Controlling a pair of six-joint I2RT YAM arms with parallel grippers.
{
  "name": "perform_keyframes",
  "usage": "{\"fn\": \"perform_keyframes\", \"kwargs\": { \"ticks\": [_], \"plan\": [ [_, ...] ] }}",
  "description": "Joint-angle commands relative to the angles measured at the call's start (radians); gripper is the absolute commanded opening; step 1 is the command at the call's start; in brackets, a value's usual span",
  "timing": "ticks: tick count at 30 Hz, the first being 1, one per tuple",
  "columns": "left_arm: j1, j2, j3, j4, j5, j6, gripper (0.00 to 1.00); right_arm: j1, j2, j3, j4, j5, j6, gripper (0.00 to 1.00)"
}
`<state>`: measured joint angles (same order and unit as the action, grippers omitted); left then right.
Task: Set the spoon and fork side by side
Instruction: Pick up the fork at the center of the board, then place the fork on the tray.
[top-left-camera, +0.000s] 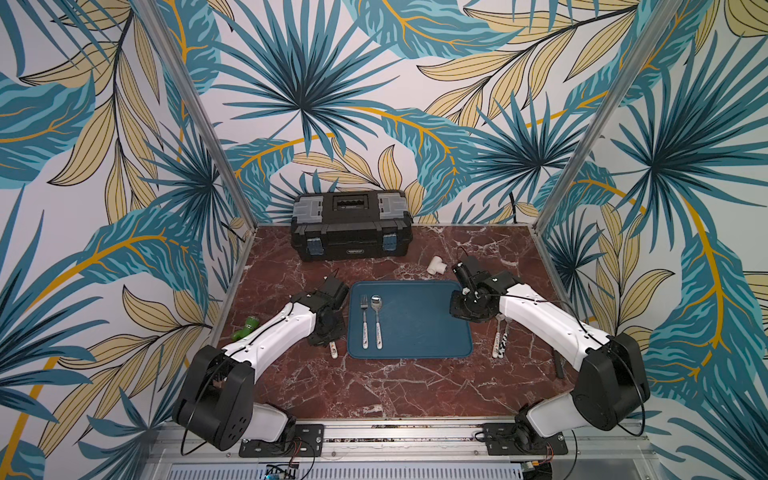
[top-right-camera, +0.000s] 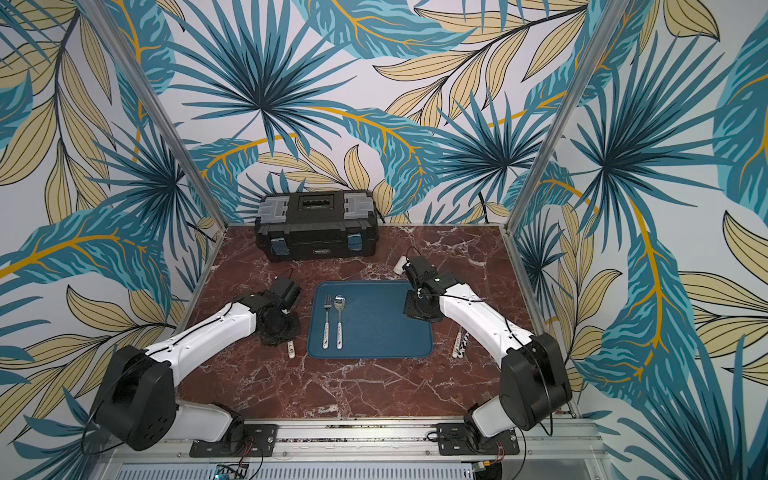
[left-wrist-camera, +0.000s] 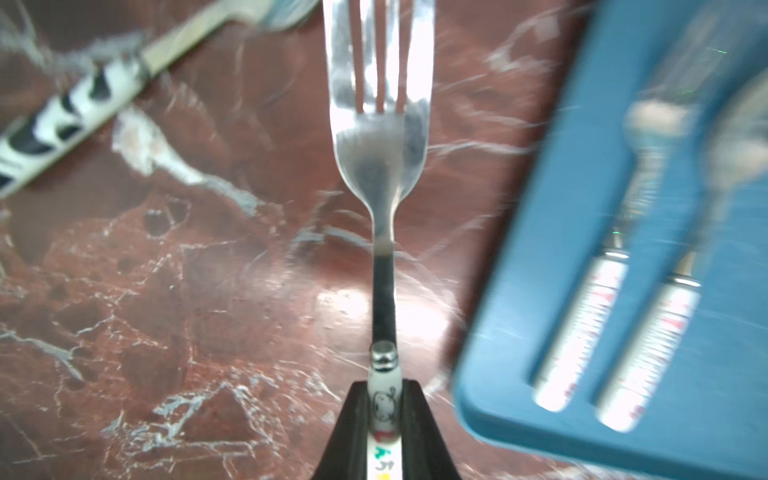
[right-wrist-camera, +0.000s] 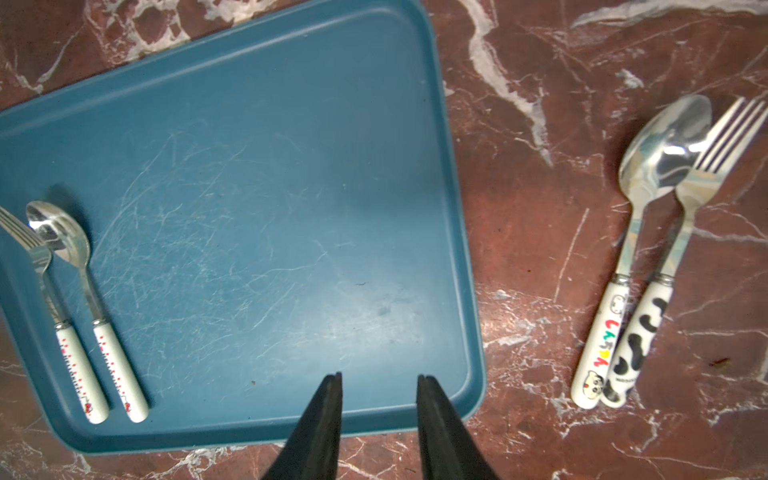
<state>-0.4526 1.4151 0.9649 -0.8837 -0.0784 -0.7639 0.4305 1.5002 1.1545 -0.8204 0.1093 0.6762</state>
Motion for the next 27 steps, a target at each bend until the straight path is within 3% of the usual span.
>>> {"fn": "perform_keyframes", "kwargs": {
  "ticks": [1, 6, 12, 27],
  "plan": [
    [-0.087, 0.035, 0.164, -0.061, -0.008, 0.002, 0.10, -0.033, -0.024, -0.042, -0.025, 0.027, -0.025, 0.36],
    [-0.253, 0.227, 0.403, -0.066, 0.018, -0.014, 0.10, -0.099, -0.045, -0.102, -0.016, 0.032, -0.026, 0.37],
    [-0.345, 0.449, 0.592, -0.042, 0.065, -0.039, 0.10, -0.143, -0.077, -0.147, -0.006, 0.016, -0.033, 0.37],
    [-0.372, 0.601, 0.602, -0.021, 0.042, -0.121, 0.11, -0.193, -0.120, -0.193, -0.014, 0.021, -0.077, 0.37]
  ]
}}
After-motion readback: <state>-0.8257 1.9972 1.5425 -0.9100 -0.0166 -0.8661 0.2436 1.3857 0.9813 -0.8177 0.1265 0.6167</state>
